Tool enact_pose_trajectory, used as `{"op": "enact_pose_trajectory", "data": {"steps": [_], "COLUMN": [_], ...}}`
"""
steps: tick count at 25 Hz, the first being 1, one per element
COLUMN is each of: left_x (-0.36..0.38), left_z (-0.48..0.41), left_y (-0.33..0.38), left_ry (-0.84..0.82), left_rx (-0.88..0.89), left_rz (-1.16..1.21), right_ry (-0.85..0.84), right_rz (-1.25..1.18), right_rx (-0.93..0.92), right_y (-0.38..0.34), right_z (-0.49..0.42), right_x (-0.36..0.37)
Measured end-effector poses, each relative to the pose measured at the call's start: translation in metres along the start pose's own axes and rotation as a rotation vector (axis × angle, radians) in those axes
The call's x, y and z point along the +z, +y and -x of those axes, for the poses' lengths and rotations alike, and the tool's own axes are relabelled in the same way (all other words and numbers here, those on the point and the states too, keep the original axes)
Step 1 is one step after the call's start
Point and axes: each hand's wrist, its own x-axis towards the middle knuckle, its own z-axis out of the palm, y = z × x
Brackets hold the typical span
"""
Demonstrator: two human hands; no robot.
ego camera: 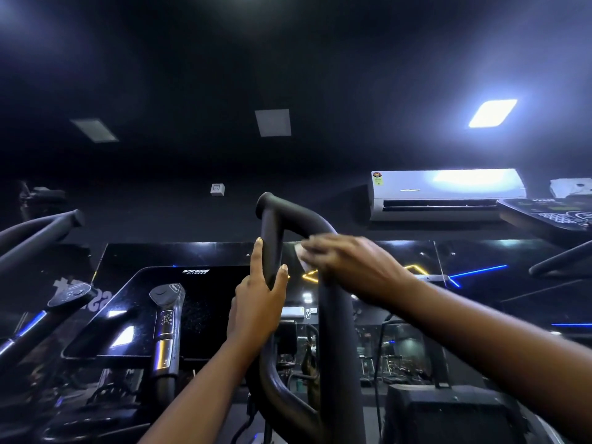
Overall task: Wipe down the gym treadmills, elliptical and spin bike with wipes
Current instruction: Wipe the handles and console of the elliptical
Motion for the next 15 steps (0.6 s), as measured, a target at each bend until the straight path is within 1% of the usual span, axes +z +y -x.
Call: {"op": "enact_pose_trajectory", "data": {"steps": [2,4,7,10,13,15], "left_x": [0.000,-0.001,-0.002,-0.003,-0.004,-0.003], "left_z": [0.000,0.000,0.001,0.001,0.001,0.007], "left_y": [0.001,0.002,0.003,0.004,0.005,0.007], "left_ry": [-0.007,-0.004,-0.003,-0.009,0.001,-0.005], "left_rx": [-0.010,-0.011,0.002,0.010,0.008,0.042], "left_rz": [0.030,0.038,0.040,0.020,-0.044,-0.059], "right_ry": [-0.038,-0.029,0.008,0.099,0.152,0.183], "right_rz": [0.096,0.144,0.230,0.128,0.052,0.002], "right_rx": [0.006,0.015,-0.009,-0.036,0.068,0.141], "right_y": [0.030,0.045,0.043,0.025,0.003,-0.016], "right_z": [-0.042,-0.064,-0.044,-0.003,0.028,0.047], "right_x": [0.013,0.023,0.026,0.013,0.005,0.006]}}
